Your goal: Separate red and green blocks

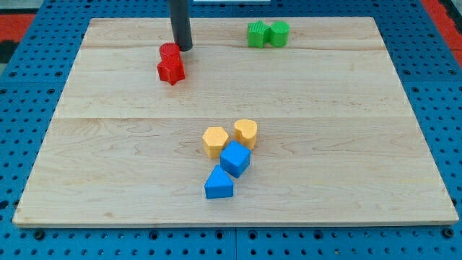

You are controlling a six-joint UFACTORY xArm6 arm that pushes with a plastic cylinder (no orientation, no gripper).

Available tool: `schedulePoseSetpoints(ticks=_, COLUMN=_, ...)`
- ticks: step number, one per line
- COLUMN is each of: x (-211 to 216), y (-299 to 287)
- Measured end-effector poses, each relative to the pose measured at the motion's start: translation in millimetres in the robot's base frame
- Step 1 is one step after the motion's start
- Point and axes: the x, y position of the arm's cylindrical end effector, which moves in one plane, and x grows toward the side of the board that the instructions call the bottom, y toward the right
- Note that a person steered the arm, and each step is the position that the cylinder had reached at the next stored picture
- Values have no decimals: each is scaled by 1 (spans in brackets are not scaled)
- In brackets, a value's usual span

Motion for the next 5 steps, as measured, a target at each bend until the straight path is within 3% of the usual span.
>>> schedulePoseSetpoints(ticks=1, x=34, y=46)
schedulePoseSetpoints(ticks=2, x=98, y=65)
schedulePoseSetpoints(ticks=3, x=139, y=-13)
schedulePoseSetpoints(ticks=4, x=201, y=-40)
schedulePoseSetpoints(ticks=5, x=224, y=-8)
